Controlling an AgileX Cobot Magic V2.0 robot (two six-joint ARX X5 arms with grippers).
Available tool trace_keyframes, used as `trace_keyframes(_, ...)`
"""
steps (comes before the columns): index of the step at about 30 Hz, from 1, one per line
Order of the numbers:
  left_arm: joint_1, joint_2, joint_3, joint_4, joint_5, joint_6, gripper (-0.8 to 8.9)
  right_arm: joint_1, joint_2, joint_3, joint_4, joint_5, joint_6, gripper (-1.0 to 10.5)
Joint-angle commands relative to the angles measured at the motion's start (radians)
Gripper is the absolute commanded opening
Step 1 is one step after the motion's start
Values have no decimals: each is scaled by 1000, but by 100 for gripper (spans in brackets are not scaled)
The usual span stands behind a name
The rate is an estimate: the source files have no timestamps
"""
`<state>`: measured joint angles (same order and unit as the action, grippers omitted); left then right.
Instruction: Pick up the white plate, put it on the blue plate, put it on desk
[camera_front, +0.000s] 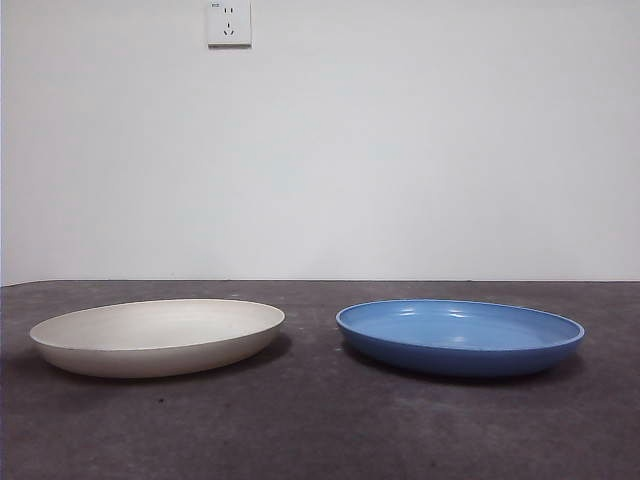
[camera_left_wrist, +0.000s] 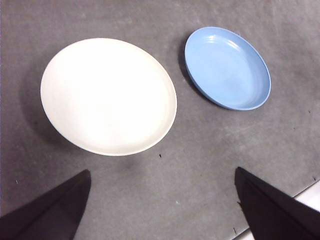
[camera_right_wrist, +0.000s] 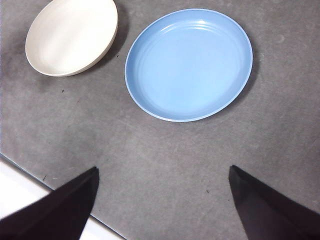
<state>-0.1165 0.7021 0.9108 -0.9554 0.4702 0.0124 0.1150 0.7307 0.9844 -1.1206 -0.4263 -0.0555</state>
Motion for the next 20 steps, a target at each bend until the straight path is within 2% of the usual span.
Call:
trace_keyframes(1, -3, 21, 21, 14, -1, -7, 476, 3, 6, 19, 6, -3, 0, 426)
trace_keyframes(11, -3, 203, 29, 192, -109, -85, 468, 3, 6, 19, 13, -4, 3, 426)
trace_keyframes(20, -3, 491, 52, 318, -164, -88, 465, 3, 6, 19, 13, -4, 3, 426)
